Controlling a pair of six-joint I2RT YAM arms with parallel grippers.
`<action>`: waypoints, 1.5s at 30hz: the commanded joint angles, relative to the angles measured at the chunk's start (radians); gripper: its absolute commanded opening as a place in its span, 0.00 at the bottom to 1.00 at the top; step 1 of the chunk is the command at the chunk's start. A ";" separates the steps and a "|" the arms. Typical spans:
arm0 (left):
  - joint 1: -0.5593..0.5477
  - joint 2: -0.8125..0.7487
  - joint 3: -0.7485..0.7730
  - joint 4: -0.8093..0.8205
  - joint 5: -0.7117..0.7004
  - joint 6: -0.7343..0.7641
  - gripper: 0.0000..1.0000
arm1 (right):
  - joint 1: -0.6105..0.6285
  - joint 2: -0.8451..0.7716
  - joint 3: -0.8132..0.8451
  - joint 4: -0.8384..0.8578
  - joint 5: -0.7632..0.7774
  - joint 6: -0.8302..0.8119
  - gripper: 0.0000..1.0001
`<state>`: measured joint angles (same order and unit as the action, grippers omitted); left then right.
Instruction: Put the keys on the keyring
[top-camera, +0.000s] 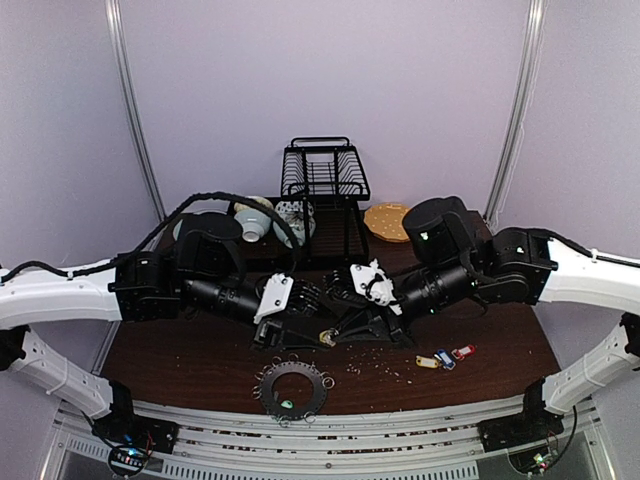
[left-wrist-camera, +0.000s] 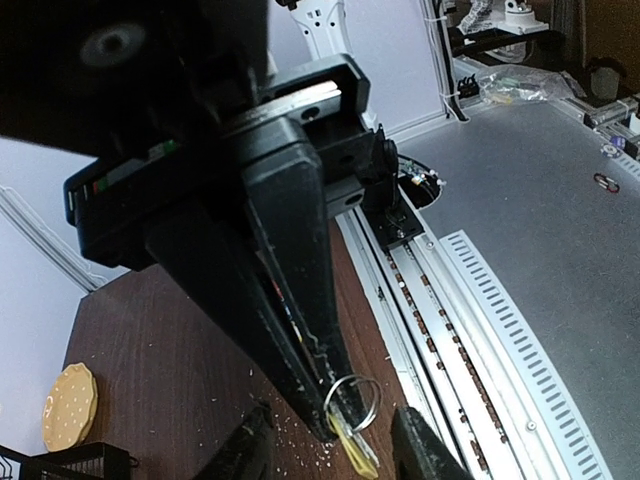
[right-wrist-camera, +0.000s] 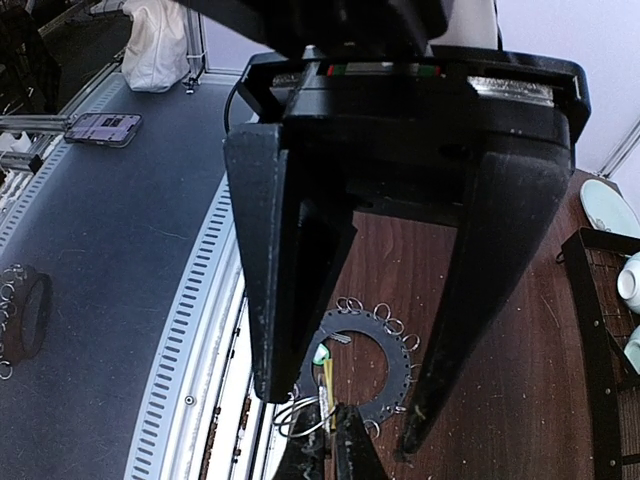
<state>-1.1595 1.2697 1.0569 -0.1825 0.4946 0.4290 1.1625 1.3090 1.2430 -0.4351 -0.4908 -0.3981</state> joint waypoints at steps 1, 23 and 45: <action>-0.005 0.005 0.024 0.000 0.022 0.027 0.40 | 0.009 -0.004 0.023 -0.008 -0.002 -0.014 0.00; -0.005 0.001 0.017 0.051 0.072 0.006 0.37 | 0.010 0.005 0.027 -0.018 -0.004 -0.028 0.00; -0.043 -0.061 -0.084 0.213 -0.139 0.041 0.34 | 0.011 -0.008 0.037 0.002 0.028 0.024 0.00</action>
<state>-1.2007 1.2251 0.9707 -0.0296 0.3779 0.4526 1.1675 1.3094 1.2598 -0.4397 -0.4755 -0.3878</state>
